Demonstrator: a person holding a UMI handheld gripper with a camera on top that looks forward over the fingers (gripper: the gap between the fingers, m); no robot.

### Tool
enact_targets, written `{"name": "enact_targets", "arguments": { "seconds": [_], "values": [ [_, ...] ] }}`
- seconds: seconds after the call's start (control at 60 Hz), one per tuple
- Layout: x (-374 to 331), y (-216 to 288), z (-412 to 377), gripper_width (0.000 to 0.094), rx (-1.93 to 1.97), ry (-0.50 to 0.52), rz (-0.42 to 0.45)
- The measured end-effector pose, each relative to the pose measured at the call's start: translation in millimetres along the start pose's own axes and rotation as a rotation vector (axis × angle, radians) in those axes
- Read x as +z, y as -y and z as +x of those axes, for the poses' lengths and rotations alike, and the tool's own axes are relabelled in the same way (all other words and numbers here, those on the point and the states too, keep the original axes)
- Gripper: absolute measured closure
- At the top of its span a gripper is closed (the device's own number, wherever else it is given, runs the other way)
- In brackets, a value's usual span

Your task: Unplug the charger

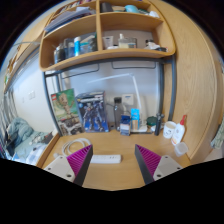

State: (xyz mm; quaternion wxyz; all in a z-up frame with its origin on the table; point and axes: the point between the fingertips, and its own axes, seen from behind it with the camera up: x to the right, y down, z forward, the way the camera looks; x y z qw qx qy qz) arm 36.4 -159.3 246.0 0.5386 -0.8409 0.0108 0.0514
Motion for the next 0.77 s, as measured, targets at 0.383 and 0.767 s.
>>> {"name": "enact_targets", "arguments": {
  "seconds": [0.383,0.767],
  "values": [
    [-66,-69,-63,0.0074,-0.072,0.059,-0.065],
    [-79,-86,-70,0.0079,-0.073,0.051,-0.082]
  ]
}}
